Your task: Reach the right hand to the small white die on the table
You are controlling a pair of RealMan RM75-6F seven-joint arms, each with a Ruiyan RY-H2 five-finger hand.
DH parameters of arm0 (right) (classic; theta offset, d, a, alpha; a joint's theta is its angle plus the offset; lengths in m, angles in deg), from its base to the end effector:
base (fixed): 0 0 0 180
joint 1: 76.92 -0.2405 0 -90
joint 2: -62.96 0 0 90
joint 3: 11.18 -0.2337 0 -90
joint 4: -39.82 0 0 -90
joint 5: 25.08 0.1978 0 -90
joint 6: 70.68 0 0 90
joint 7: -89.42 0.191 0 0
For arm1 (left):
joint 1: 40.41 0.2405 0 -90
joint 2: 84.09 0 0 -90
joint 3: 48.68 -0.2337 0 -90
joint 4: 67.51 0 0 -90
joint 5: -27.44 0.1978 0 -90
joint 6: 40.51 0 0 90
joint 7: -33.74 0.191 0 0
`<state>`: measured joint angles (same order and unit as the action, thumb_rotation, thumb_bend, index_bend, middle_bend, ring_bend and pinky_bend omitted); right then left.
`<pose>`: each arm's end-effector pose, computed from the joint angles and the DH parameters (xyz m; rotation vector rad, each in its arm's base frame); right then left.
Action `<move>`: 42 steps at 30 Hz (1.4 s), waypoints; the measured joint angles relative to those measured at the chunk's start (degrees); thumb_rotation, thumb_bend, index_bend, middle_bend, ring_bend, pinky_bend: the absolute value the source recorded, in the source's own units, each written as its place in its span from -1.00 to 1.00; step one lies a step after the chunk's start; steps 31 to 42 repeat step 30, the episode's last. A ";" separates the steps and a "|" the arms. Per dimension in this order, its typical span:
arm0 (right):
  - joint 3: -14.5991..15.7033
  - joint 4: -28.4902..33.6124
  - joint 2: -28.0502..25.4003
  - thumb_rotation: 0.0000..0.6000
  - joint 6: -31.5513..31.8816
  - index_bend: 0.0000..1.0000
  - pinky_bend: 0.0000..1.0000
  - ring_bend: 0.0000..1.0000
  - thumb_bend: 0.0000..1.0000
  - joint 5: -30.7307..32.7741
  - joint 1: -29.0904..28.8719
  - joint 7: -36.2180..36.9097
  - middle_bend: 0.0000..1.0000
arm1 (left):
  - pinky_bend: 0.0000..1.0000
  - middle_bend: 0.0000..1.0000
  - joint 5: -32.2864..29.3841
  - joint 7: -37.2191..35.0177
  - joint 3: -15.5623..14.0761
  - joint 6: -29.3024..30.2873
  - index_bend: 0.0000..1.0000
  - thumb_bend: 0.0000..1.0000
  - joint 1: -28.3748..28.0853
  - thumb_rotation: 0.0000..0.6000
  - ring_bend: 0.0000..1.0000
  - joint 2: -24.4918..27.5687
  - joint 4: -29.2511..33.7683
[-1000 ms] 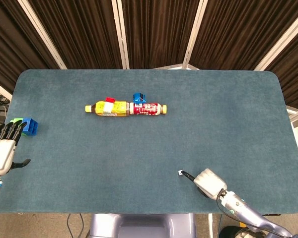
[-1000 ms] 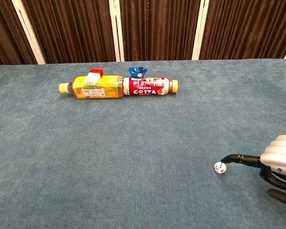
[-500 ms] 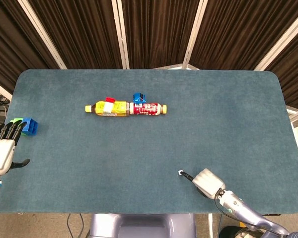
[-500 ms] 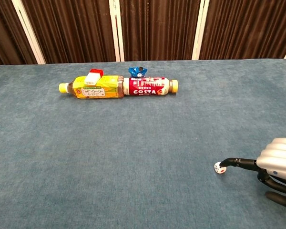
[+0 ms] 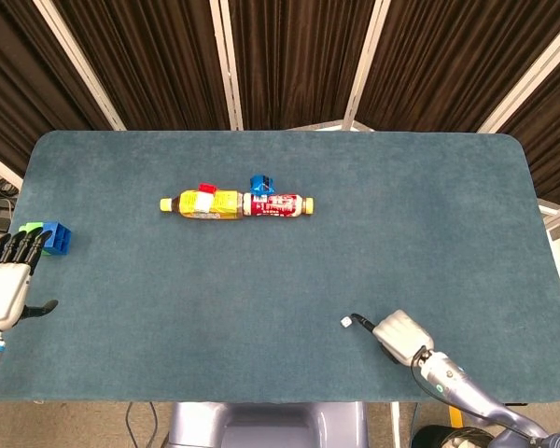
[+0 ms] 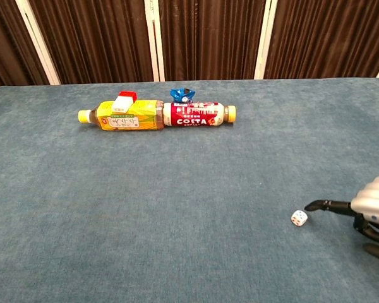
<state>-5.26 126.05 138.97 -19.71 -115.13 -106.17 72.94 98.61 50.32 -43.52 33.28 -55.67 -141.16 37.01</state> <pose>-0.2292 -0.2600 -0.0192 2.2556 -0.7422 0.5384 -0.2596 0.2741 0.1620 -1.4716 -0.8823 -0.6924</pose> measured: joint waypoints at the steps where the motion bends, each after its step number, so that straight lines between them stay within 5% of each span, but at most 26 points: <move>1: -0.15 -0.02 -0.13 1.00 0.20 -1.00 0.89 0.36 0.05 0.14 0.01 0.22 0.52 | -1.00 -1.00 -0.03 0.00 -0.01 -0.04 -1.00 -1.00 -0.02 1.00 -1.00 -0.01 0.01; 10: -0.57 3.04 -3.30 1.00 4.77 -1.00 0.77 0.36 0.04 -1.98 0.46 2.07 0.52 | -1.00 -1.00 0.09 -0.20 -0.01 0.15 -1.00 -1.00 0.02 1.00 -1.00 0.01 0.03; 13: -0.58 4.55 -4.94 1.00 8.14 -1.00 0.33 0.22 -0.05 -3.35 1.32 2.58 0.33 | -1.00 -1.00 0.44 -0.63 -0.07 0.36 -1.00 -1.00 0.16 1.00 -1.00 0.09 0.03; 15: -0.64 5.51 -6.09 1.00 11.37 -1.00 -0.19 -0.15 -0.28 -4.25 2.33 3.15 0.00 | -1.00 -1.00 0.65 -0.98 -0.14 0.48 -1.00 -1.00 0.29 1.00 -1.00 0.15 0.04; 17: -0.71 6.21 -7.04 1.00 14.93 -1.00 -0.80 -0.75 -0.73 -5.01 3.62 3.89 -0.54 | -1.00 -1.00 1.22 -1.70 -0.28 0.81 -1.00 -1.00 0.56 1.00 -1.00 0.28 0.04; 19: -0.80 6.93 -8.13 1.00 19.83 -1.00 -0.99 -0.98 -0.97 -5.75 5.60 5.10 -0.89 | -1.00 -1.00 1.94 -2.36 -0.49 1.22 -1.00 -1.00 0.89 1.00 -1.00 0.37 -0.03; 28: -1.39 12.24 -13.56 1.00 39.19 -1.00 -1.00 -1.00 -1.00 -6.20 17.53 9.65 -1.00 | -1.00 -1.00 8.12 -4.44 -2.89 5.63 -1.00 -1.00 3.75 1.00 -1.00 -1.17 -1.76; 42: -1.87 12.64 -14.24 1.00 40.82 -1.00 -1.00 -1.00 -1.00 -5.64 19.34 9.75 -1.00 | -1.00 -1.00 9.31 -4.99 -3.27 6.70 -1.00 -1.00 4.44 1.00 -1.00 -1.35 -1.91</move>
